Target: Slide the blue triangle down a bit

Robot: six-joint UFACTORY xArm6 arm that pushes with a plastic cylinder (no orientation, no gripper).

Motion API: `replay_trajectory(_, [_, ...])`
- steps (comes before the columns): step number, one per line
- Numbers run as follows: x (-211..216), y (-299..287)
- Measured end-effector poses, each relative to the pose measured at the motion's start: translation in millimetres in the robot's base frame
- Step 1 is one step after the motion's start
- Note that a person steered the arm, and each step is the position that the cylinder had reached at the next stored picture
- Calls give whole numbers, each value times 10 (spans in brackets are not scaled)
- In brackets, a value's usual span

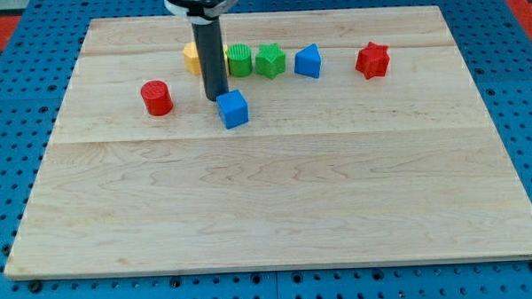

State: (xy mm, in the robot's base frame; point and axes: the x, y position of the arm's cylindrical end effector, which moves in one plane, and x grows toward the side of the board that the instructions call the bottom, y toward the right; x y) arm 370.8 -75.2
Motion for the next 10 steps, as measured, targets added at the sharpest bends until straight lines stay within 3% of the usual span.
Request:
replay_trajectory(1, [-60,125])
replay_trajectory(3, [116,1722])
replay_trajectory(4, [96,2812])
replay_trajectory(5, [-395,3313])
replay_trajectory(6, [-699,2945])
replay_trajectory(8, [-677,1543])
replay_trajectory(10, [-1139,1966])
